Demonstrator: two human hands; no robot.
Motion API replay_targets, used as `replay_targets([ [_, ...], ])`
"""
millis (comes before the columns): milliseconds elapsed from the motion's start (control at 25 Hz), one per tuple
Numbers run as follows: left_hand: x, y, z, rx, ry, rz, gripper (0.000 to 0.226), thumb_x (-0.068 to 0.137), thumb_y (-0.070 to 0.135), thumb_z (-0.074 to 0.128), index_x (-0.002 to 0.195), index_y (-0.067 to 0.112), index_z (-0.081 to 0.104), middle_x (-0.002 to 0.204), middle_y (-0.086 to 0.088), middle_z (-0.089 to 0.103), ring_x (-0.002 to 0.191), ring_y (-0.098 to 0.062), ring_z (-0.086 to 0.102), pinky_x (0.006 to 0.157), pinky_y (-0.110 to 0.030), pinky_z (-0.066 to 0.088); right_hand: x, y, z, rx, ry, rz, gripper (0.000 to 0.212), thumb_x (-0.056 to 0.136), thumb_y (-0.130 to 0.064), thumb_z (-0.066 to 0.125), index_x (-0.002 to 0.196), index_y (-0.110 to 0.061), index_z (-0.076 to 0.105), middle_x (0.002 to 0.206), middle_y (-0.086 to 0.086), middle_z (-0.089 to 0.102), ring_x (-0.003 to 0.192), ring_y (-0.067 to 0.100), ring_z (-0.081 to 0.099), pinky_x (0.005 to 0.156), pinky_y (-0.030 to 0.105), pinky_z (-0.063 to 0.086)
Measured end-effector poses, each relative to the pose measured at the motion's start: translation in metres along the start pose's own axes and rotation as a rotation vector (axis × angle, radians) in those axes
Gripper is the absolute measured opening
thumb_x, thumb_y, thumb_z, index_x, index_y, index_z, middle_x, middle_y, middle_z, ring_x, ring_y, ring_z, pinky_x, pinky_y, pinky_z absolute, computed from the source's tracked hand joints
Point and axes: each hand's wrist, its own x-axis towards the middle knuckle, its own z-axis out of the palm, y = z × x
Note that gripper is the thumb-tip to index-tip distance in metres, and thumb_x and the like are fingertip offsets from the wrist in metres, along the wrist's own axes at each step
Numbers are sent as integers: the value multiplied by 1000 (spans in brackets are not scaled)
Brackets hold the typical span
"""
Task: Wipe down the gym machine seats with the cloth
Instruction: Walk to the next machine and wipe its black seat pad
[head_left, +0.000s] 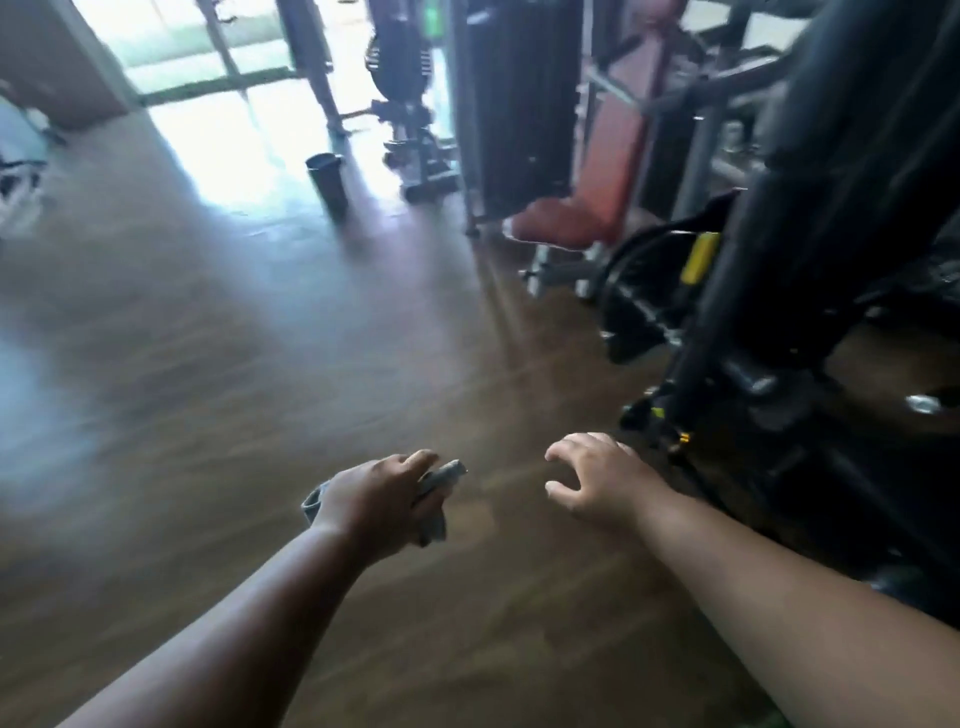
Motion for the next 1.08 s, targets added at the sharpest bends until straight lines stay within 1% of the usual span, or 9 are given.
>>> replay_targets([
  [120, -66, -107, -34, 5, 30, -150, 68, 79, 79, 16, 110, 35, 57, 101, 9, 69, 92, -16, 69, 68, -30, 51, 39, -121, 23, -20, -68, -113, 45, 92, -48, 53, 132, -28, 54, 140, -8, 51, 134, 15, 40, 110, 32, 31],
  [240, -106, -191, -56, 19, 54, -286, 63, 83, 80, 22, 103, 32, 58, 96, 8, 68, 87, -17, 69, 67, -31, 52, 81, -213, 36, -21, -103, -216, 44, 90, -49, 55, 129, -29, 57, 138, -9, 54, 133, 14, 42, 109, 31, 34],
  [400, -105, -255, -64, -17, 38, -376, 57, 83, 77, 27, 100, 32, 58, 94, 9, 66, 86, -16, 66, 68, -31, 51, 140, -277, 34, -23, -108, -284, 39, 88, -48, 57, 124, -32, 59, 136, -11, 55, 131, 15, 43, 107, 31, 35],
  [520, -68, -280, -63, -34, 17, -382, 52, 84, 74, 32, 101, 32, 58, 97, 10, 65, 89, -14, 65, 70, -31, 50, 194, -288, 25, -66, -108, -324, 39, 89, -48, 57, 125, -31, 59, 137, -9, 55, 133, 15, 41, 108, 30, 33],
  [600, -26, -299, -60, -29, 9, -382, 49, 85, 73, 35, 100, 33, 57, 97, 11, 65, 90, -14, 65, 70, -31, 50, 242, -282, 16, -80, -108, -346, 40, 88, -48, 56, 125, -32, 58, 138, -9, 54, 134, 14, 40, 110, 30, 32],
  [800, 102, -348, -57, 13, 29, -459, 64, 75, 79, 21, 100, 33, 58, 97, 10, 66, 91, -14, 66, 69, -31, 49, 383, -252, -20, -173, -138, -400, 44, 88, -51, 55, 128, -31, 56, 139, -8, 54, 134, 16, 41, 109, 32, 33],
  [840, 130, -357, -58, 10, 20, -483, 63, 76, 79, 23, 100, 32, 59, 97, 10, 66, 91, -15, 66, 69, -31, 50, 414, -246, -28, -187, -152, -405, 45, 88, -52, 54, 129, -31, 56, 139, -7, 54, 134, 17, 41, 109, 32, 33],
  [960, 200, -382, -63, -19, 9, -521, 49, 85, 73, 41, 99, 29, 59, 99, 6, 67, 93, -20, 66, 70, -32, 49, 490, -238, -50, -206, -174, -413, 46, 88, -52, 54, 128, -31, 56, 139, -5, 55, 134, 19, 41, 109, 33, 34],
  [1080, 265, -417, -64, -28, 0, -520, 47, 86, 72, 43, 95, 28, 58, 97, 5, 67, 93, -21, 66, 68, -32, 48, 558, -239, -65, -168, -164, -413, 44, 88, -51, 55, 128, -31, 57, 139, -6, 55, 133, 18, 42, 108, 32, 34],
])
